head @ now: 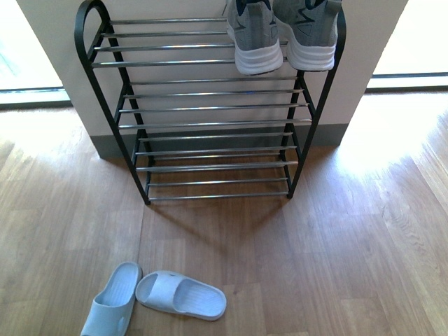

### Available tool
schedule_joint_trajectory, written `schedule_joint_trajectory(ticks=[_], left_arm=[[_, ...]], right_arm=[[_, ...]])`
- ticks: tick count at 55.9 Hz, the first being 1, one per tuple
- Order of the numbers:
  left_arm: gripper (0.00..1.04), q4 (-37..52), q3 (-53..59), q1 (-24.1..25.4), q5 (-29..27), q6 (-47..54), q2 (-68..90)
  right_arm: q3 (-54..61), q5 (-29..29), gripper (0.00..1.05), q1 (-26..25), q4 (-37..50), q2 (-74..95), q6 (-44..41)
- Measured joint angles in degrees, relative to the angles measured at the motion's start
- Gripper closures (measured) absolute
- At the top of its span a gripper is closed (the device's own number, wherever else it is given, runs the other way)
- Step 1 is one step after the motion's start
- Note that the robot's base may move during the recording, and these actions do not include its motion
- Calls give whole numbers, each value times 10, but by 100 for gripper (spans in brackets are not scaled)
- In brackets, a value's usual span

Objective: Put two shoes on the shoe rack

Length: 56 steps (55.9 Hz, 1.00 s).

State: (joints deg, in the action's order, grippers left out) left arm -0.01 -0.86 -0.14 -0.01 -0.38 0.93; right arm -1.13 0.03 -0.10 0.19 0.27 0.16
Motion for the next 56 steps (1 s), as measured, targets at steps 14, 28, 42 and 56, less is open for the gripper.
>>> schedule_joint_trajectory(ticks=[14,28,42,56], left_arm=[[9,0,0,0,0,0,0],[9,0,0,0,0,0,0],[9,0,0,0,0,0,0],[9,0,0,0,0,0,0]], right_arm=[[0,0,9,0,0,0,0],[0,0,9,0,0,0,0],[0,0,9,0,0,0,0],[0,0,9,0,0,-1,0]])
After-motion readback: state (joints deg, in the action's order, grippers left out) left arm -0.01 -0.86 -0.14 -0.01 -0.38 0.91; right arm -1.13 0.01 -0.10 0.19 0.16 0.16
